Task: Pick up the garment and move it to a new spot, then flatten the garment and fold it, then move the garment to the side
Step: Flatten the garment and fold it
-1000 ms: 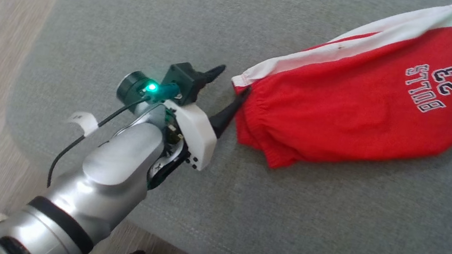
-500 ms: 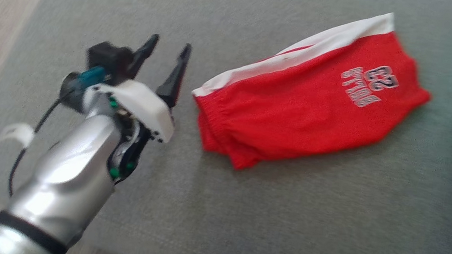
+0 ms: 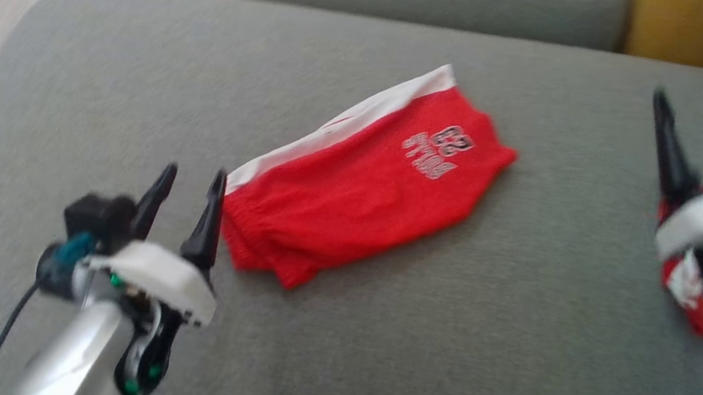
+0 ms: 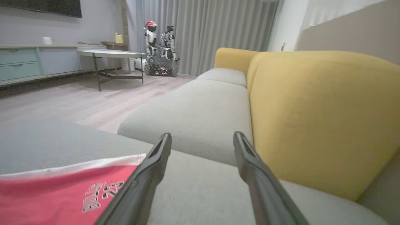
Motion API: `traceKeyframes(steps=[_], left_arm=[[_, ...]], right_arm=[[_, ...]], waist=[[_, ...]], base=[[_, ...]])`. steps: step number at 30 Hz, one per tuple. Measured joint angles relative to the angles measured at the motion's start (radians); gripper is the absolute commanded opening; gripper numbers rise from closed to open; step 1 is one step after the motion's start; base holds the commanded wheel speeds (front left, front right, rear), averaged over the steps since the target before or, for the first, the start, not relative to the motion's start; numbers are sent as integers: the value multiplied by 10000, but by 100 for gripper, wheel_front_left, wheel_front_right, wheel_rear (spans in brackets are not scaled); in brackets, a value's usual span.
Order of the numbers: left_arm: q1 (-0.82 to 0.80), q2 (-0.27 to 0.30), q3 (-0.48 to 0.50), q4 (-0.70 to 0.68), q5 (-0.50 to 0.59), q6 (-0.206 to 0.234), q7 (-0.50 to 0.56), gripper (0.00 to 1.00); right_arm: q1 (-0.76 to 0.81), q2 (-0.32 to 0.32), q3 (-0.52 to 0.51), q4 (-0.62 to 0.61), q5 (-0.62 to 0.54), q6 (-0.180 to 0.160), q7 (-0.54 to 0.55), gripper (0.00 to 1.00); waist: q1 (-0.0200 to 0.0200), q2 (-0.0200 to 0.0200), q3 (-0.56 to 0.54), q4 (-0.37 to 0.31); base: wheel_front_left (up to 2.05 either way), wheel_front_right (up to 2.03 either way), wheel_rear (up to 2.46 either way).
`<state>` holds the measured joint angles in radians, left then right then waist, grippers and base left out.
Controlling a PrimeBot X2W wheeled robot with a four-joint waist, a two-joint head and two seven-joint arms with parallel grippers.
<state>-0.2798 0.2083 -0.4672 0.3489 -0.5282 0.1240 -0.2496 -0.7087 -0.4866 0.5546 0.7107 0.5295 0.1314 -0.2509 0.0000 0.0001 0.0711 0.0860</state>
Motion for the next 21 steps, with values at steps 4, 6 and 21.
traceKeyframes(steps=[4, 6, 21], left_arm=[[748, -224, 470, -414, 196, -23, 0, 100], [1025, -351, 665, -633, 430, -100, 0, 100], [2864, -1465, 2311, -1331, 2031, -470, 0, 100]], right_arm=[[2000, 614, -1714, -880, -1331, 2, 0, 100], [2843, 984, -2431, -1413, -1885, 0, 0, 100], [5933, 2876, -4646, -3340, -4140, 2, 0, 100]], waist=[[0, 0, -415, -461], [0, 0, -582, -643], [0, 0, -827, -985]], base=[[0, 0, 0], [0, 0, 0], [0, 0, 0]])
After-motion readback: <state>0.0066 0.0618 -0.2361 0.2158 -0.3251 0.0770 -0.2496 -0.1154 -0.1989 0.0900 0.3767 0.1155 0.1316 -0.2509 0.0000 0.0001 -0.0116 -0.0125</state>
